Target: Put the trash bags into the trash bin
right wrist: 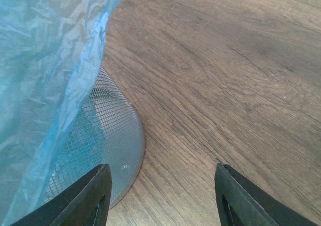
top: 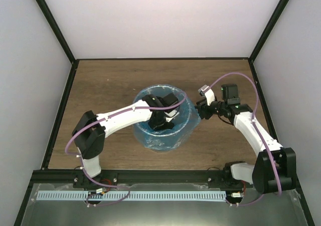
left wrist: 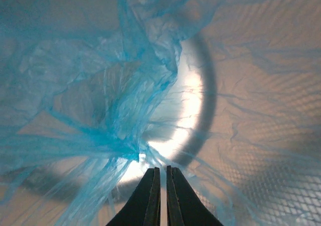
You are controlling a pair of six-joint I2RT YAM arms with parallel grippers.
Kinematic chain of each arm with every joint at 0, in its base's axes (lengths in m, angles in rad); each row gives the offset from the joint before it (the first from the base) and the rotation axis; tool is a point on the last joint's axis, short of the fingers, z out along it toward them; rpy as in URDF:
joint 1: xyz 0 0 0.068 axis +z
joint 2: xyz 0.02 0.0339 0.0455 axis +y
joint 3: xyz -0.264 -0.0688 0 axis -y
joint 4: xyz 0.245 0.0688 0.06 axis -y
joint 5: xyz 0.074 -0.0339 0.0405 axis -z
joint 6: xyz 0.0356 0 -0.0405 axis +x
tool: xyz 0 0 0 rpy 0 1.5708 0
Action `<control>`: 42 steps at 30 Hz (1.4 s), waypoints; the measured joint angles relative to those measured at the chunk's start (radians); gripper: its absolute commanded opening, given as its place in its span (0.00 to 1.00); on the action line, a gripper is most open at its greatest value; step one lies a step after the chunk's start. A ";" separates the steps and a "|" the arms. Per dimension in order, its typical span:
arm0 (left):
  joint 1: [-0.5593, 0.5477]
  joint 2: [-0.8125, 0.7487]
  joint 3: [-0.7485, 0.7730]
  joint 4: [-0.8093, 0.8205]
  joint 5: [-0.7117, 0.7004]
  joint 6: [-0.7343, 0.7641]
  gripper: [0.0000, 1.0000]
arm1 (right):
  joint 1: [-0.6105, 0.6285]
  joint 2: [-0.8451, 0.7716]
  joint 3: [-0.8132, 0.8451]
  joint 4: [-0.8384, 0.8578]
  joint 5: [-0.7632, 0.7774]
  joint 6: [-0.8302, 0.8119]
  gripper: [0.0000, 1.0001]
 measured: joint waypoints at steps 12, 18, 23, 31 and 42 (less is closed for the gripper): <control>0.000 -0.063 0.108 -0.091 -0.053 -0.010 0.08 | -0.006 -0.011 -0.011 0.000 -0.007 0.000 0.58; 0.001 -0.055 0.275 -0.138 -0.109 0.003 0.19 | -0.019 -0.030 -0.011 0.000 -0.008 0.001 0.58; 0.006 -0.109 0.293 -0.148 -0.116 0.009 0.32 | -0.040 -0.061 -0.008 -0.004 -0.016 0.003 0.58; 0.011 -0.296 0.290 -0.077 -0.244 0.006 0.87 | -0.046 -0.096 0.125 -0.077 0.050 0.003 0.72; 0.238 -0.612 0.089 0.124 -0.533 0.072 1.00 | -0.050 -0.092 0.598 -0.184 0.221 0.179 1.00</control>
